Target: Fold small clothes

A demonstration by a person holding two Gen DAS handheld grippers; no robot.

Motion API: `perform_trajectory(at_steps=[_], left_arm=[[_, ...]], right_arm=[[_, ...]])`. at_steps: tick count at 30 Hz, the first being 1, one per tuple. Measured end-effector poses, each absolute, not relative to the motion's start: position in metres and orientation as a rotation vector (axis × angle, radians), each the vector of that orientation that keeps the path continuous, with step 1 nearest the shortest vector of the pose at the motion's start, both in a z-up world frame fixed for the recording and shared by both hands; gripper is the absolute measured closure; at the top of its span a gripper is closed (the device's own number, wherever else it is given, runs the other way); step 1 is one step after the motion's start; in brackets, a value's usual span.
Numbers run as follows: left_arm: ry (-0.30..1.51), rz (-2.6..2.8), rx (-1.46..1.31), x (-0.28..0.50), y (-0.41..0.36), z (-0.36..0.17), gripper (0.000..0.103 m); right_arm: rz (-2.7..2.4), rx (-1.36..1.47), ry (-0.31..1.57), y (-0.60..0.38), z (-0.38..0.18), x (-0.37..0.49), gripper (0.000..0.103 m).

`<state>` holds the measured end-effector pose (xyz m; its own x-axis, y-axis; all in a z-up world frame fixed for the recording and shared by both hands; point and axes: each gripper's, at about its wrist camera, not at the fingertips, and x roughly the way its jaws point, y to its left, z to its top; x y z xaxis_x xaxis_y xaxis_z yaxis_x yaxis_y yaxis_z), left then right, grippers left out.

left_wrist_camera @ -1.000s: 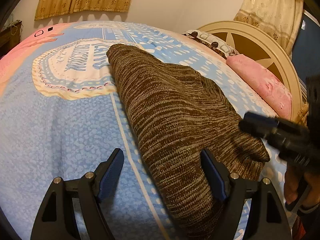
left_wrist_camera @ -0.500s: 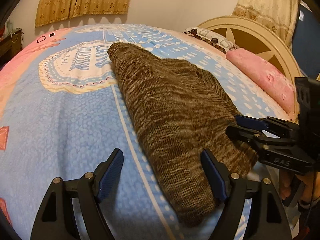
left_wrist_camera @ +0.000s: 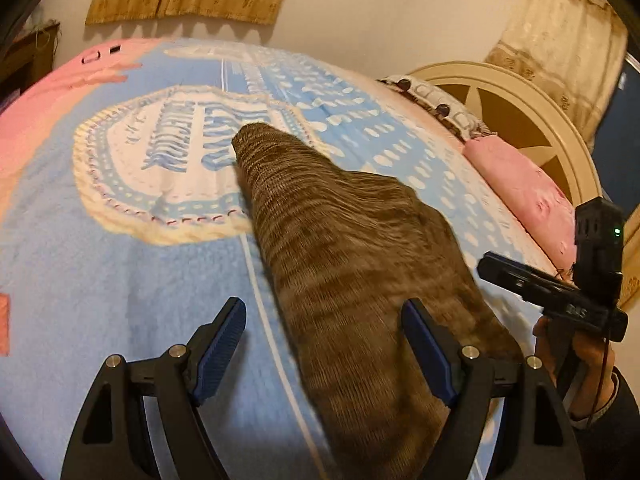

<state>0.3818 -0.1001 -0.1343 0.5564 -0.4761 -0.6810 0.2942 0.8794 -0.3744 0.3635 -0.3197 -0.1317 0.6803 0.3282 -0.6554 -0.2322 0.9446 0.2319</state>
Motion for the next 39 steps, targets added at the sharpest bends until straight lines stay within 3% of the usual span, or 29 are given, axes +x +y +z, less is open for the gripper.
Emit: perform_trajectory(at_steps=[2,9,12,13,15,17,26,39], left_arm=[[0.902,-0.485,-0.275,0.395,-0.102,-0.146,0.023],[0.887,-0.527,-0.303,0.398,-0.111,-0.152,0.024],[0.896,-0.529,-0.304,0.400,-0.114,-0.152,0.053],[0.888,-0.528,-0.296,0.398,-0.115,-0.151,0.062],[0.870,-0.523,-0.286,0.394,-0.113,-0.147,0.071],[0.847,-0.518,-0.309,0.387,-0.108,-0.139,0.073],[0.690,-0.457,-0.335,0.321,-0.052,-0.081,0.074],[0.689,-0.194,-0.302,0.238,0.076,-0.049,0.074]], right_arm=[[0.338,0.173,0.820,-0.324,-0.141,0.388,0.020],[0.369,0.271,0.906,-0.329,-0.174,0.421,0.030],[0.425,0.293,0.913,-0.328,-0.175,0.420,0.051],[0.462,0.324,0.919,-0.327,-0.176,0.421,0.064],[0.482,0.343,0.923,-0.325,-0.177,0.420,0.071],[0.481,0.337,0.905,-0.321,-0.173,0.416,0.077],[0.579,0.333,0.793,-0.285,-0.131,0.386,0.080],[0.869,0.312,0.793,-0.140,-0.106,0.352,0.080]])
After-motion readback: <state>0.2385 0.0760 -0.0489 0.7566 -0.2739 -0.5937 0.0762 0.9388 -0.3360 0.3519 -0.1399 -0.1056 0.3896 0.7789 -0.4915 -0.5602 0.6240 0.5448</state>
